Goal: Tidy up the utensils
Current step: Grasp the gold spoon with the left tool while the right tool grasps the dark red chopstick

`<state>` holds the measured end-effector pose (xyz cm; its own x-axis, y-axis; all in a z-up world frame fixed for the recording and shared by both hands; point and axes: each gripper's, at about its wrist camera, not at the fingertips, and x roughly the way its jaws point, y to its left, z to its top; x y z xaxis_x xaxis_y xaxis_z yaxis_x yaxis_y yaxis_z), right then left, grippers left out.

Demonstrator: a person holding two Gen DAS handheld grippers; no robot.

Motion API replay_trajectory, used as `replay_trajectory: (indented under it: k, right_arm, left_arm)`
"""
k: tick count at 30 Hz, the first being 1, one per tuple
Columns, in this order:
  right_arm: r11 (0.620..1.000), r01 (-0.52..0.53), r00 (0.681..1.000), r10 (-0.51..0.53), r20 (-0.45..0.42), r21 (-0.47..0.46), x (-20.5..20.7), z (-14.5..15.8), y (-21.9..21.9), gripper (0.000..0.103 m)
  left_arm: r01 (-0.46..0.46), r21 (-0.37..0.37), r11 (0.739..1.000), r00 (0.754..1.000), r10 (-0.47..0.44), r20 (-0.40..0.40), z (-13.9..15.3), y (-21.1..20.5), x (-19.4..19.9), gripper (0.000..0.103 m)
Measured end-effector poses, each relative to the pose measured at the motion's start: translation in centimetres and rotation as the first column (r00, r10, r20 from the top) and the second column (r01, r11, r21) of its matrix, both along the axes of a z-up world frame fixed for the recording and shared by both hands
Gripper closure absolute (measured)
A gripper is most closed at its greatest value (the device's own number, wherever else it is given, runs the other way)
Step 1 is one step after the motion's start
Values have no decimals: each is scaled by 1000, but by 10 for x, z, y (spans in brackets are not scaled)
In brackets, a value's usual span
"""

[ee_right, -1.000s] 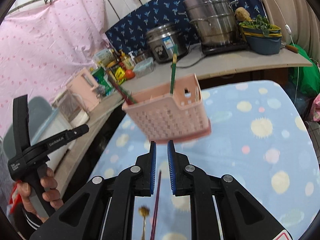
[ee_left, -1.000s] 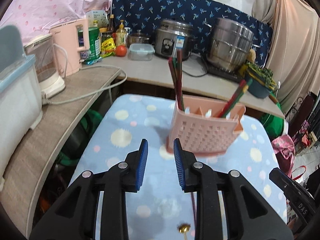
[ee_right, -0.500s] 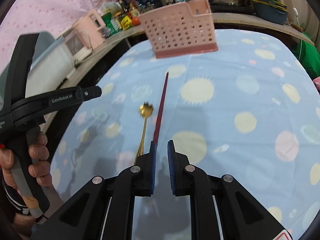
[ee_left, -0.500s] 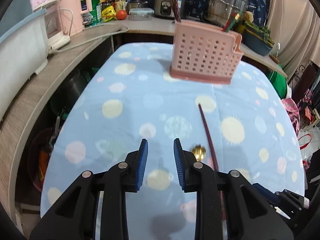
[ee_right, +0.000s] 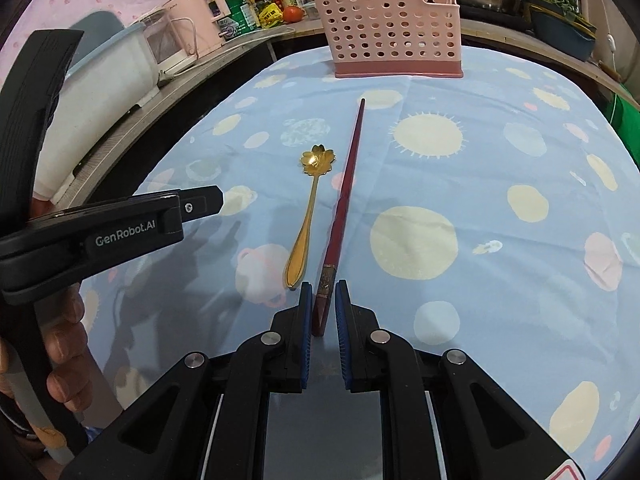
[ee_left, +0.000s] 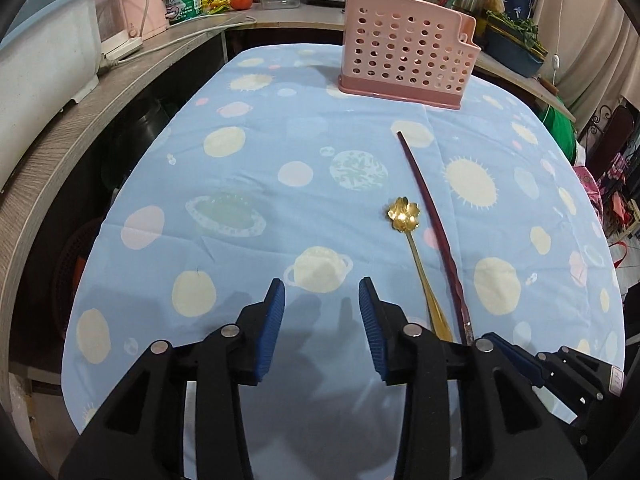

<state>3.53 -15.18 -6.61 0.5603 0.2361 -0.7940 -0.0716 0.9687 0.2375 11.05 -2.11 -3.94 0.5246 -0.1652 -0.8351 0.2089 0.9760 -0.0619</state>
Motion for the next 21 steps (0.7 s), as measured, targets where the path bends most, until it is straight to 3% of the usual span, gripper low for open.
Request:
replay_trajectory:
  k: [10,21]
  right_arm:
    - [999,32,999,-31,24,-35,-5,-2,-6,96]
    - [981,193,979,-195,54,32,-20,10,-60,96]
  left_arm:
    - [19,19,1000,1000,-19,-8,-6,-7,-8,54]
    - [60,1,998,998,-60,-14,-6,-27,-19,34]
